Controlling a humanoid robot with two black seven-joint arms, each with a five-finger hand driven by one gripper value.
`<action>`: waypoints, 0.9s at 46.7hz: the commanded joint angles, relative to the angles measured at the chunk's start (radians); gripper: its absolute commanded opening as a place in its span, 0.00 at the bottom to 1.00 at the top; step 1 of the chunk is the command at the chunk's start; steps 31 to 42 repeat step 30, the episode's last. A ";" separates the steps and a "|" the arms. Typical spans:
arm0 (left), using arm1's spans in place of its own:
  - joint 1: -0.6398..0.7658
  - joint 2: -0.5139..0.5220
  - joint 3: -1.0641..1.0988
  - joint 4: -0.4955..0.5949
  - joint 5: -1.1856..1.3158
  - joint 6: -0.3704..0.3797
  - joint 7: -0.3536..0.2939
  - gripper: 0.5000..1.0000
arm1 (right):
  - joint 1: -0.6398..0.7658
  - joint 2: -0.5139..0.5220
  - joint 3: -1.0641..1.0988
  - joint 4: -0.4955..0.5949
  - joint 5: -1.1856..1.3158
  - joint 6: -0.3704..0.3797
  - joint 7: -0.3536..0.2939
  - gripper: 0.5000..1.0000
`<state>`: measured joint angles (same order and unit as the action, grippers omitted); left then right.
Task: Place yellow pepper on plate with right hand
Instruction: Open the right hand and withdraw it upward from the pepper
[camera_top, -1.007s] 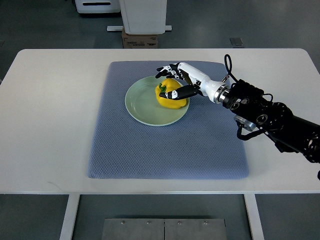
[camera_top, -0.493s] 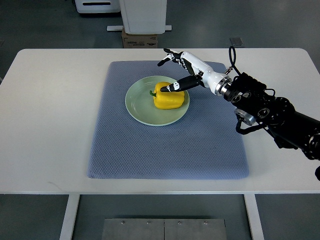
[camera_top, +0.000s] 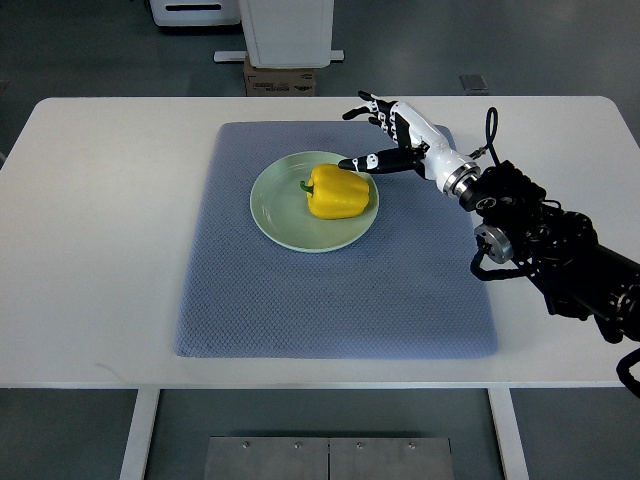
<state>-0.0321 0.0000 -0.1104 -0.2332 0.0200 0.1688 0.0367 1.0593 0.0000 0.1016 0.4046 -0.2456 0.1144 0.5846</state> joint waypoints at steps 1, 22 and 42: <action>0.000 0.000 0.000 0.000 0.000 0.000 0.000 1.00 | -0.025 0.000 0.111 0.000 0.072 0.019 -0.026 1.00; 0.000 0.000 0.000 0.000 0.000 0.000 0.000 1.00 | -0.151 -0.060 0.263 -0.009 0.281 0.102 -0.097 1.00; 0.000 0.000 0.000 0.000 0.000 0.000 0.000 1.00 | -0.177 -0.075 0.280 -0.018 0.282 0.099 -0.095 1.00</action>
